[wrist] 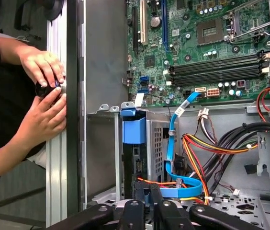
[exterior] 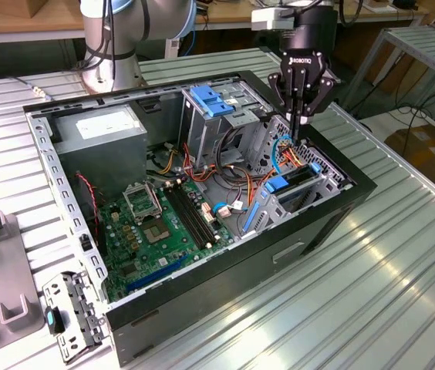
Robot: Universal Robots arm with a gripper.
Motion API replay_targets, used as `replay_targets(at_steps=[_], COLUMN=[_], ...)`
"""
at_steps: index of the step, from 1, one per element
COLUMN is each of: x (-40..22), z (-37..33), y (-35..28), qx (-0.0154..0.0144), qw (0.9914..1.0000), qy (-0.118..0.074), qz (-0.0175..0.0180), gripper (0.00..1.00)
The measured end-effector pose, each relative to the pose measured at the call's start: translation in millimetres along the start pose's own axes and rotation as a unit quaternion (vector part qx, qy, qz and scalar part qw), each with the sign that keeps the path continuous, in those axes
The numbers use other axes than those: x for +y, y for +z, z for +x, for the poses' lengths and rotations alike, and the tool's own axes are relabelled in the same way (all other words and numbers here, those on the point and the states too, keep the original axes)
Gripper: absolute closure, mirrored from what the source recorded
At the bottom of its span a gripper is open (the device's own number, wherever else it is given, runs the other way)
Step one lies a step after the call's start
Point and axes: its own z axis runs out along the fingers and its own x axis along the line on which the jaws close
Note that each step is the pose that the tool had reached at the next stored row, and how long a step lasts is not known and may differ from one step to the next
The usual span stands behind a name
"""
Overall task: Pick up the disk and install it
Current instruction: 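Insert the second disk wire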
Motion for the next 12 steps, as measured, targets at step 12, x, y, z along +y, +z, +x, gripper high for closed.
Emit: replay_targets(at_steps=[12], x=[17.5], z=[10.5], y=[14.2], qx=[-0.0379], qw=[0.99922], qy=[-0.009], qz=[0.0068], gripper=[0.84])
